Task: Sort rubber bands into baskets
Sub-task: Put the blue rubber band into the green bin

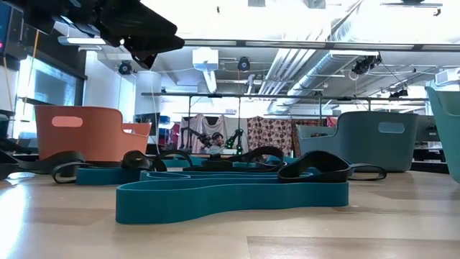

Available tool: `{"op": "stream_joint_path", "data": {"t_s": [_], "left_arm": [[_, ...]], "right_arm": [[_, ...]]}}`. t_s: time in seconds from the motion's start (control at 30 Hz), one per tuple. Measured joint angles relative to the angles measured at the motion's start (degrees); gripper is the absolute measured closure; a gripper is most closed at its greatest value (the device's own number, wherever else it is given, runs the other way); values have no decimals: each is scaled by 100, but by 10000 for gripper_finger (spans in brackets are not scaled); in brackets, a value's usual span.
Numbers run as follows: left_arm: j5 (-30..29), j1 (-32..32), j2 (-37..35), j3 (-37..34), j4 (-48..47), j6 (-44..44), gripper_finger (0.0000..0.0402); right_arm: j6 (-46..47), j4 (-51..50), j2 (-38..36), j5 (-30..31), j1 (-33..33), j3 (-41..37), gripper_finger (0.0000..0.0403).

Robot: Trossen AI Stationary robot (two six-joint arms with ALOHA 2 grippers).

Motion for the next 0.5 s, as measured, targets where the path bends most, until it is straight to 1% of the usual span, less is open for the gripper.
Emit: {"op": "stream_joint_path", "data": {"t_s": [0.07,0.23,0.4,0.5], "left_arm": [[0,1,0,0,-2,0,277],[0,2,0,0,-2,2,277],[0,2,0,0,-2,9,277],[0,2,0,0,-3,9,277]], "right_arm": [[-58,52,66,-113,-46,-167,403],[-84,388,185,-672,-177,-753,403],[-89,806,197,-678,-237,-1299,402],[-100,948,197,-679,-237,-1497,391]]}}
